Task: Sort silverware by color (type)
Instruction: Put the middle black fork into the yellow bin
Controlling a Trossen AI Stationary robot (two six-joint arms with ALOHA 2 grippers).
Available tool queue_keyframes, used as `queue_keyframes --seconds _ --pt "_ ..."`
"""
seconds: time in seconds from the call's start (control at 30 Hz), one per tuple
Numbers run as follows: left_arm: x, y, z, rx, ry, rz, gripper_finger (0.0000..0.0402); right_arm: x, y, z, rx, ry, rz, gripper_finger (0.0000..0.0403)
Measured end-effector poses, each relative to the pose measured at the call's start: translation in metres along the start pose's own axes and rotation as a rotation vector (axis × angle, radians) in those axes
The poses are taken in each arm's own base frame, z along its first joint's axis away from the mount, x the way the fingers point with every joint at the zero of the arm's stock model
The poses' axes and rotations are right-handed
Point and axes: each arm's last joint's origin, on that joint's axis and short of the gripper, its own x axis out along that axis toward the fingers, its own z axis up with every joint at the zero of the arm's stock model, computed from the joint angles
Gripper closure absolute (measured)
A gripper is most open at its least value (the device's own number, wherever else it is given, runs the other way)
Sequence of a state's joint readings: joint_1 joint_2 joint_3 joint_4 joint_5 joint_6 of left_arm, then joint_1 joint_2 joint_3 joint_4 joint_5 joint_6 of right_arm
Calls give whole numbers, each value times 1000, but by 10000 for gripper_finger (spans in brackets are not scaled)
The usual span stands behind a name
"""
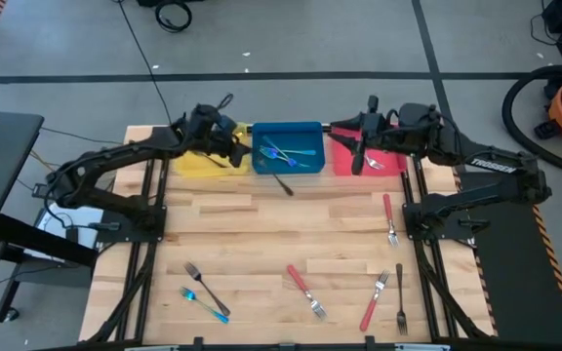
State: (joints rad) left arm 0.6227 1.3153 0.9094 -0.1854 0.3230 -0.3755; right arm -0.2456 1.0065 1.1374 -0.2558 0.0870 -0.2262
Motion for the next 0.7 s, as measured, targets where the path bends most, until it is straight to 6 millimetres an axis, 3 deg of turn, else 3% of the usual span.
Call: queue_keyframes --seconds 0.2,0.7 --pt "-17 22 6 -5 -19 70 401 1 -8 -2 -8 11 -44 276" --pt "-73 49 13 -64 -98 209 401 1 -19 -7 -21 49 -97 277"
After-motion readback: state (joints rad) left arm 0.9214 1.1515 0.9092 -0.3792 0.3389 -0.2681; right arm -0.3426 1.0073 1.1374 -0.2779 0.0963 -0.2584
